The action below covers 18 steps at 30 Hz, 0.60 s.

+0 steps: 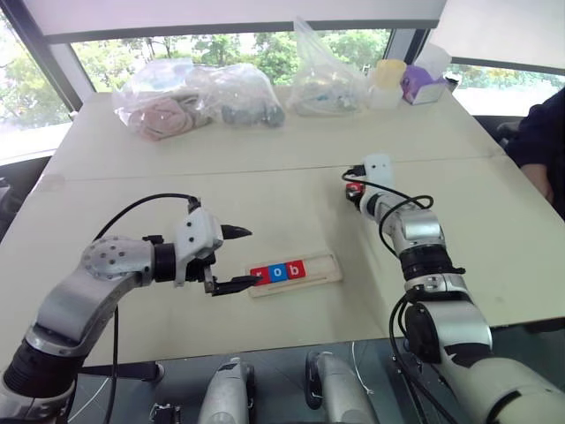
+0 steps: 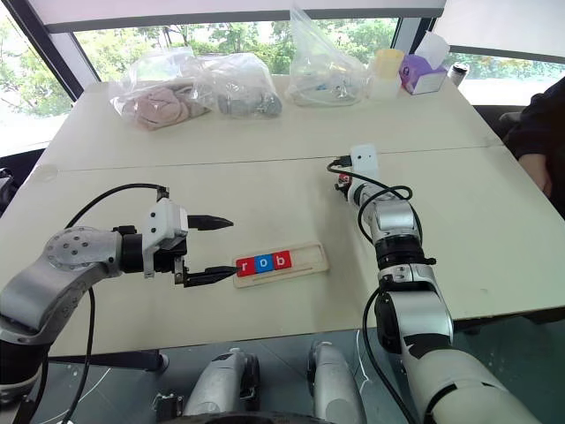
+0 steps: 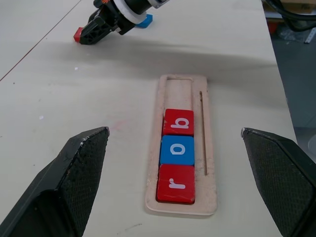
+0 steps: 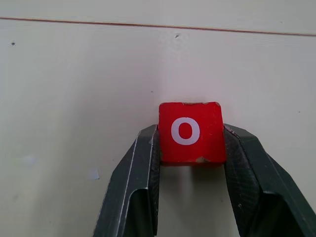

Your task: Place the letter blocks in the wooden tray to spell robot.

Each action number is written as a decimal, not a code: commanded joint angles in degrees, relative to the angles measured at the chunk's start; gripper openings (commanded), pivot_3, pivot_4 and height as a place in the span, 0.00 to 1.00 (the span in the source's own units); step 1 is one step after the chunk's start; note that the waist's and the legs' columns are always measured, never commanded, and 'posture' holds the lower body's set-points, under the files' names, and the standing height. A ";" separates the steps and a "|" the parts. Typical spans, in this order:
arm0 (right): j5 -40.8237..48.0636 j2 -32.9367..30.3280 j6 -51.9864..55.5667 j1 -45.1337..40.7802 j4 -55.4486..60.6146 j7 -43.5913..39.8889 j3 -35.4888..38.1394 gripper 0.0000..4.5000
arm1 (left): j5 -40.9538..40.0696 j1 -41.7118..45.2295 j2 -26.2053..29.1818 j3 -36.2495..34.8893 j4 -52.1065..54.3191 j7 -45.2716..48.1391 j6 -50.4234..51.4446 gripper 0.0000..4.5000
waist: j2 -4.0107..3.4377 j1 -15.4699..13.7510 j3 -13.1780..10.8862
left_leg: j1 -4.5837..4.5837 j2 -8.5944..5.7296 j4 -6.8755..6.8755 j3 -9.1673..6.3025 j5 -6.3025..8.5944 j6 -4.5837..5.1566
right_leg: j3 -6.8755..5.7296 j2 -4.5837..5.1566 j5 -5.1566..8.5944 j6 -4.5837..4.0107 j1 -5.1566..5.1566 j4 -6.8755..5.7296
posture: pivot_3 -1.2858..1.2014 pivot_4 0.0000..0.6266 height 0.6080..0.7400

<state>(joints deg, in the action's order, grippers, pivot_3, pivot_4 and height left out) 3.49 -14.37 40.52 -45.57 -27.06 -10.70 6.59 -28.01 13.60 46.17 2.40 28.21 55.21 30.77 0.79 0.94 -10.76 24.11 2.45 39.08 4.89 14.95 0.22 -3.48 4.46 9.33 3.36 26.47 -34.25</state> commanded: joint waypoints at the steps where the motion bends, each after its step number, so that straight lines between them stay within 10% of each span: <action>1: 1.96 -1.00 9.56 6.58 22.07 -0.78 -0.77 0.26 | -0.32 0.31 0.68 -0.72 1.18 0.67 -0.26 1.00 | -0.01 -0.19 0.00 | 0.06 0.00 -0.03 -0.02 0.00 0.00 | -0.01 0.00 0.01 0.02 0.04 0.00 | 0.52 0.24 1.00; 9: 5.92 -3.50 32.52 31.63 66.94 -1.42 0.31 0.26 | -0.41 -0.04 0.50 -0.11 0.53 1.69 -0.41 1.00 | -0.07 -0.26 0.02 | 0.17 0.01 0.00 -0.09 0.01 -0.02 | -0.02 0.08 0.19 0.26 0.12 0.05 | 0.52 0.24 1.00; 18: 6.04 -1.46 39.10 40.11 76.69 1.45 -0.63 0.26 | 0.19 1.78 -0.22 1.42 -1.39 3.28 -1.17 1.00 | -0.09 -0.09 0.04 | 0.05 0.27 0.01 -0.03 0.10 -0.18 | -0.05 0.05 0.14 0.17 0.15 0.12 | 0.52 0.24 1.00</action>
<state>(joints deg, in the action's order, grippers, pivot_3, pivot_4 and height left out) 9.67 -15.89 79.69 -5.34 47.21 -9.68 5.85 -27.99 14.42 45.99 3.74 26.59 58.07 30.55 0.70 0.85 -10.72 24.20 2.72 39.09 4.86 15.05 0.05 -3.52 4.51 9.47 3.53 26.64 -34.11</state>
